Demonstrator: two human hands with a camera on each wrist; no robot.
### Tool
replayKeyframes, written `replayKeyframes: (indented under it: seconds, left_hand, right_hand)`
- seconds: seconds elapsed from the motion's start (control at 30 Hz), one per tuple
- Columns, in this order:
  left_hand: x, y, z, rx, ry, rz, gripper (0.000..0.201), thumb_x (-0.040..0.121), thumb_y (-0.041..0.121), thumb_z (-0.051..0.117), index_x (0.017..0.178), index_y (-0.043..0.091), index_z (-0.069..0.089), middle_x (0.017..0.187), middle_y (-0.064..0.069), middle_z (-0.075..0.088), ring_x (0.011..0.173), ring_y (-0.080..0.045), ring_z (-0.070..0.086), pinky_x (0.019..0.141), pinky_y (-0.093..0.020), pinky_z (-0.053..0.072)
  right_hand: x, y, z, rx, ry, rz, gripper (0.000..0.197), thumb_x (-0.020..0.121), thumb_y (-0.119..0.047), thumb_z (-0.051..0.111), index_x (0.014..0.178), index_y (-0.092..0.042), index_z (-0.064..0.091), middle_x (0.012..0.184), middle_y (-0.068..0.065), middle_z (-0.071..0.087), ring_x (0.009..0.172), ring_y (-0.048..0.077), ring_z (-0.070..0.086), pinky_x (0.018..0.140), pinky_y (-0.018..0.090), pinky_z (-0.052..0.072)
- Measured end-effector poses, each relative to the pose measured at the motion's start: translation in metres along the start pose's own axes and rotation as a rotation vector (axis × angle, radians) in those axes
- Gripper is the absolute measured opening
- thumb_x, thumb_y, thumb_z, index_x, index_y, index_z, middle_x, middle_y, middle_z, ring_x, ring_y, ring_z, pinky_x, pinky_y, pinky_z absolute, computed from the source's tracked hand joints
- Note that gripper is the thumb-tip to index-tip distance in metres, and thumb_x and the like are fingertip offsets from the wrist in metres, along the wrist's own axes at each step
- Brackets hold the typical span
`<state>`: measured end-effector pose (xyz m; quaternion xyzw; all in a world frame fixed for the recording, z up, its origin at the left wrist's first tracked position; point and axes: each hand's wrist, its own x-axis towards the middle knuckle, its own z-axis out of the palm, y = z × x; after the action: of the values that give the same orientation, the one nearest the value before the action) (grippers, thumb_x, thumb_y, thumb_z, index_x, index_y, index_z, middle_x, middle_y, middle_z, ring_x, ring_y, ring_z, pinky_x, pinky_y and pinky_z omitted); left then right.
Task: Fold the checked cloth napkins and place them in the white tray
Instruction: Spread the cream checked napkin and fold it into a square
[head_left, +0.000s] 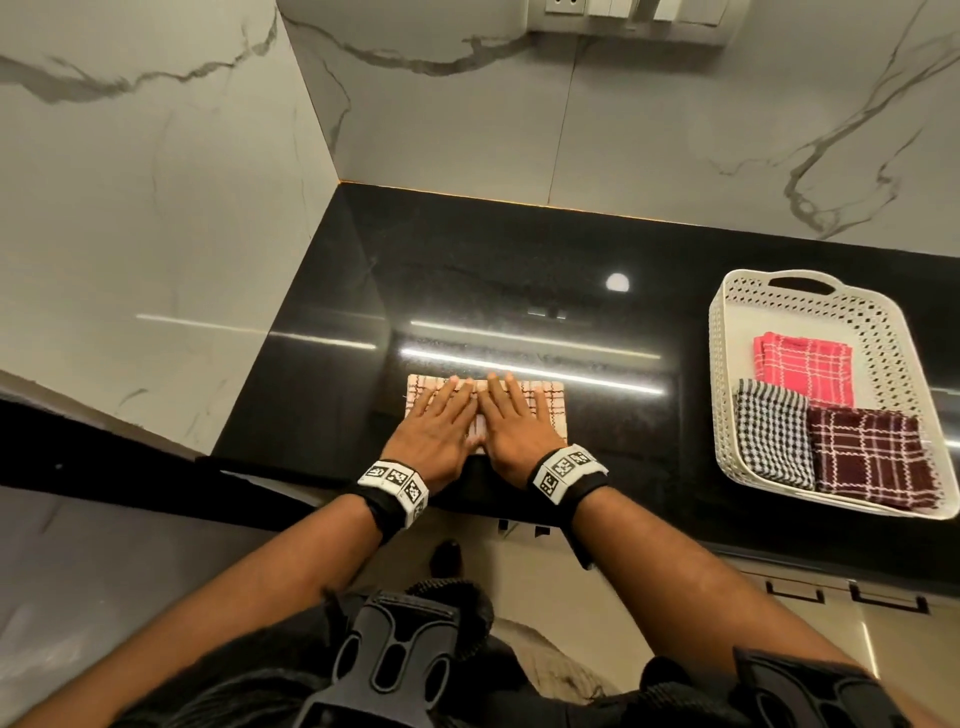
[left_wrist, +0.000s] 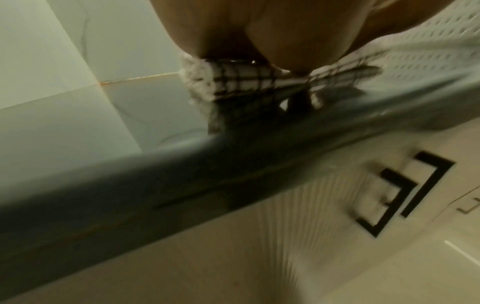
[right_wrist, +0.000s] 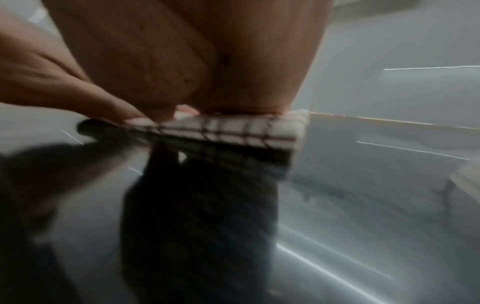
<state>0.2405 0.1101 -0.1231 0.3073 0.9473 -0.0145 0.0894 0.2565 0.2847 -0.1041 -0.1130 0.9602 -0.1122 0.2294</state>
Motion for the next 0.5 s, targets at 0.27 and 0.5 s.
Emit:
replayKeyframes:
  seconds: [0.27, 0.5]
  left_hand:
    - [-0.009, -0.038, -0.003, 0.143, -0.182, -0.031, 0.084, 0.093, 0.069, -0.002, 0.157, 0.015, -0.013, 0.164, -0.005, -0.019, 0.151, -0.018, -0.017, 0.123, -0.049, -0.007]
    - [0.004, 0.000, -0.034, -0.048, 0.016, -0.020, 0.059, 0.095, 0.031, 0.048, 0.151, 0.017, 0.033, 0.159, -0.009, 0.030, 0.146, -0.027, 0.026, 0.121, -0.046, 0.019]
  right_hand:
    - [-0.015, 0.060, 0.003, -0.077, -0.081, 0.160, 0.094, 0.091, -0.077, 0.020, 0.156, -0.020, -0.017, 0.162, 0.002, -0.029, 0.149, 0.024, -0.026, 0.118, 0.060, -0.014]
    - [-0.015, 0.045, -0.024, 0.011, 0.037, 0.106, 0.065, 0.099, -0.044, 0.045, 0.154, -0.017, 0.024, 0.166, 0.005, 0.007, 0.154, 0.022, -0.001, 0.119, 0.061, -0.002]
